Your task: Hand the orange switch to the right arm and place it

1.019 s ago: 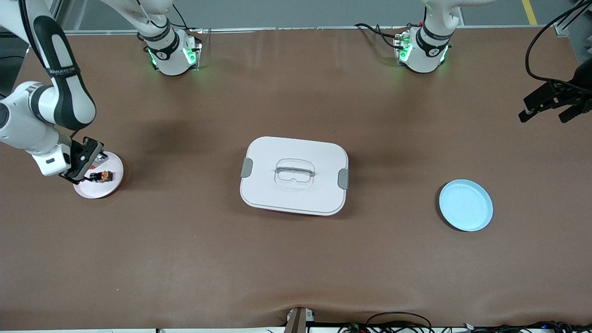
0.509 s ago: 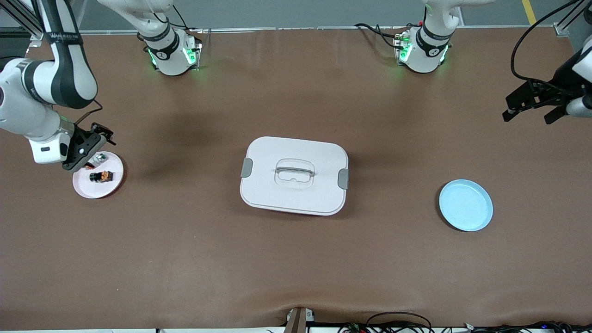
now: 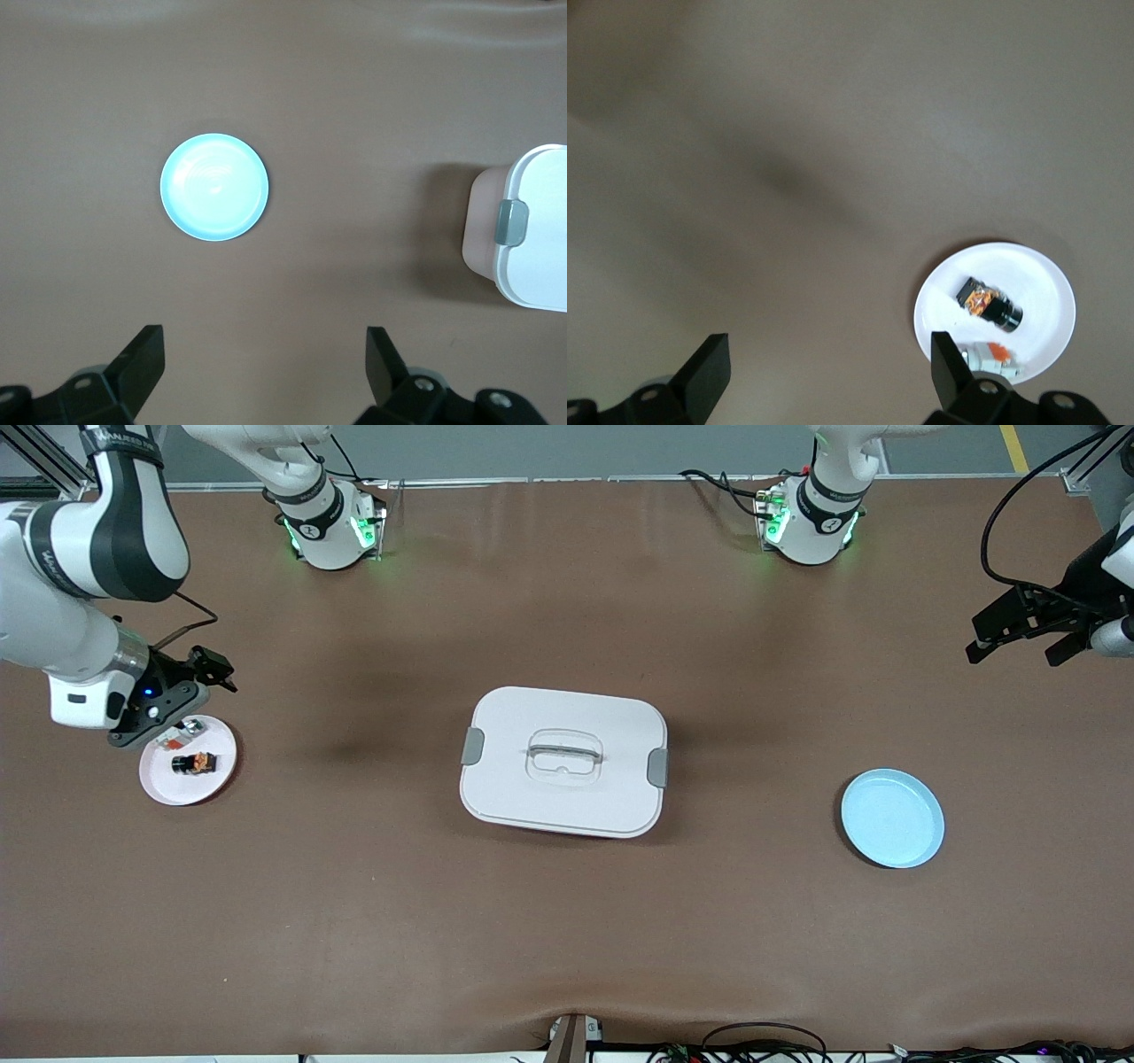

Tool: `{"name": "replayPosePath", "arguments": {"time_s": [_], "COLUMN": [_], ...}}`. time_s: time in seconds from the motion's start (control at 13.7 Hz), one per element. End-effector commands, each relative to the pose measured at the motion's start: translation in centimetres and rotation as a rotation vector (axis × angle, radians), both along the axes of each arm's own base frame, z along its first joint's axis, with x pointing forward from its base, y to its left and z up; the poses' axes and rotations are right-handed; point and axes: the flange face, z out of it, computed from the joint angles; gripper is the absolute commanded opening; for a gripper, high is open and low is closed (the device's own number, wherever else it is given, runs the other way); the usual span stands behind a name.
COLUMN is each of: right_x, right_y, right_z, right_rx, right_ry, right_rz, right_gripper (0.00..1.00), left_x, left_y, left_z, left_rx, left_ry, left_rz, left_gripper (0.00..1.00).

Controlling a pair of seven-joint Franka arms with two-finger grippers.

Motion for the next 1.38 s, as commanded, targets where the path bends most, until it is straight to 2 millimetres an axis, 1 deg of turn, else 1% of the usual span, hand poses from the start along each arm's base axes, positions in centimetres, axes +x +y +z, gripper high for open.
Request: {"name": "replayPosePath", "arguments": {"time_s": [0.0, 0.15, 0.22, 0.29, 0.65, 0.87, 0.95, 1.09, 1.24, 1.31], "right_x": [0.5, 0.8, 1.0, 1.2, 1.3, 1.8, 2.0, 2.7, 3.8, 4.2], "right_y": [-0.5, -0.5, -0.5, -0.4, -0.2, 0.2, 0.1, -0.9, -1.2, -1.1], "right_z": [2.3, 3.9, 5.0, 5.5, 6.1, 6.8, 7.4, 9.1, 10.6, 10.9], "right_rx": [-0.013, -0.014, -0.015, -0.017, -0.025, -0.031, -0.031, -0.033, -0.038, -0.041], "right_ry": [0.023, 0.013, 0.013, 0.010, 0.014, 0.005, 0.005, 0.036, 0.055, 0.049], "right_rz": [-0.113, -0.202, -0.213, -0.231, -0.291, -0.347, -0.348, -0.364, -0.375, -0.404], "right_gripper": [1.00, 1.00, 1.00, 1.00, 1.00, 1.00, 1.00, 1.00, 1.00, 1.00], "left_x": [-0.1, -0.1, -0.1, -0.1, -0.1, -0.1, -0.1, -0.3, -0.3, -0.3], "left_y": [0.2, 0.2, 0.3, 0.3, 0.5, 0.6, 0.5, 0.3, 0.2, 0.3], "left_z": [0.6, 0.7, 0.7, 0.7, 0.6, 0.7, 0.6, 0.6, 0.7, 0.7], "left_rx": [0.025, 0.025, 0.028, 0.043, 0.053, 0.054, 0.055, 0.050, 0.050, 0.050], "left_ry": [0.001, 0.000, -0.001, -0.001, 0.003, 0.001, 0.006, 0.012, 0.010, 0.011], "left_rz": [0.012, 0.013, 0.013, 0.012, 0.011, 0.005, 0.003, -0.001, -0.001, 0.002], "left_gripper": [1.00, 1.00, 1.00, 1.00, 1.00, 1.00, 1.00, 1.00, 1.00, 1.00]}}
